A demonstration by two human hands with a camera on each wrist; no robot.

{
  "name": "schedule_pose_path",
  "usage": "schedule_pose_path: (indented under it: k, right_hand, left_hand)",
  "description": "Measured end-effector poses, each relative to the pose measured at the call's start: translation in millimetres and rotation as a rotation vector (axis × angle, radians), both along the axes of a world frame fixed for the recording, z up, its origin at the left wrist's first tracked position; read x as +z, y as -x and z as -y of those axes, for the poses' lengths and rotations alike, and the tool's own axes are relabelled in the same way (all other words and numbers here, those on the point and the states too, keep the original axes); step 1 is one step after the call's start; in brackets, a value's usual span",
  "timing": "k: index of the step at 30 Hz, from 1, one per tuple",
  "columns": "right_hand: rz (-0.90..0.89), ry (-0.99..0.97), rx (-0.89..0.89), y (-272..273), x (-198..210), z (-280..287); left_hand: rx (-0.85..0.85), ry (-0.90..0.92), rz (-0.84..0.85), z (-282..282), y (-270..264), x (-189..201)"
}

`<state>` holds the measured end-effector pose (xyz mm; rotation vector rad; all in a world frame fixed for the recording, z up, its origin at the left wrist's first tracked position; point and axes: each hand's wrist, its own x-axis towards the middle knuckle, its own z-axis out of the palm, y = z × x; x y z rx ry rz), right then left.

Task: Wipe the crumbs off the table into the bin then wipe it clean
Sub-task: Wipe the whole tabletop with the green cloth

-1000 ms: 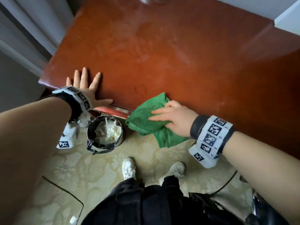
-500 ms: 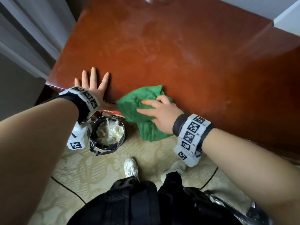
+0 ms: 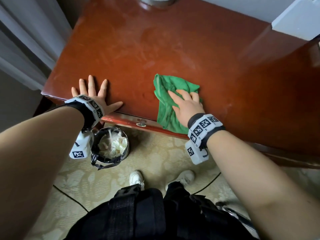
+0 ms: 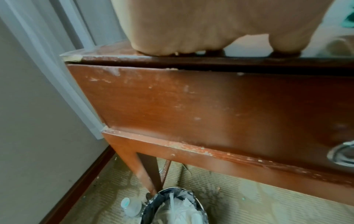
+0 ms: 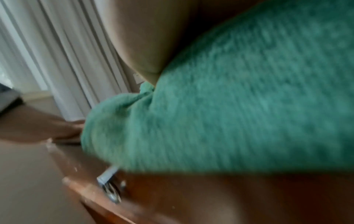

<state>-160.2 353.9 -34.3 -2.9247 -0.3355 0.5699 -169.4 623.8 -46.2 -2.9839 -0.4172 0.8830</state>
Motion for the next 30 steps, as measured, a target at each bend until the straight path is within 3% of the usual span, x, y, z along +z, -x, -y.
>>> schedule_pose_path:
  k: [3, 7, 10, 12, 14, 18, 21, 23, 27, 30]
  right_hand:
    - [-0.030, -0.072, -0.069, 1, 14, 31]
    - [0.126, 0.039, -0.393, -8, 29, 130]
    - [-0.042, 0.201, -0.698, -7, 23, 198]
    - [-0.152, 0.203, -0.786, -5, 15, 212]
    - [-0.115, 0.172, -0.700, -4, 8, 205]
    - [0.060, 0.067, -0.179, -13, 4, 136]
    - [-0.031, -0.026, 0.263, -3, 5, 67]
    - [-0.114, -0.031, 0.434, 6, 6, 53]
    - [-0.063, 0.030, 0.408, -10, 6, 128]
    - [-0.008, 0.127, 0.009, -39, 6, 209]
  left_hand:
    - [0.005, 0.008, 0.049, 27, -1, 4]
    - [-0.181, 0.091, 0.097, 82, -6, 5]
    - [-0.177, 0.166, 0.096, 122, -8, 0]
    - [-0.148, 0.156, 0.071, 135, -7, -5]
    - [-0.134, 0.128, 0.061, 139, -6, -7]
    - [-0.101, 0.092, 0.000, 143, -11, -6]
    - [-0.071, 0.125, 0.053, 145, -7, -6]
    - [-0.055, 0.136, 0.093, 145, -5, -8]
    - [-0.067, 0.102, 0.003, 143, -12, -8]
    - [-0.058, 0.096, -0.029, 142, -14, -9]
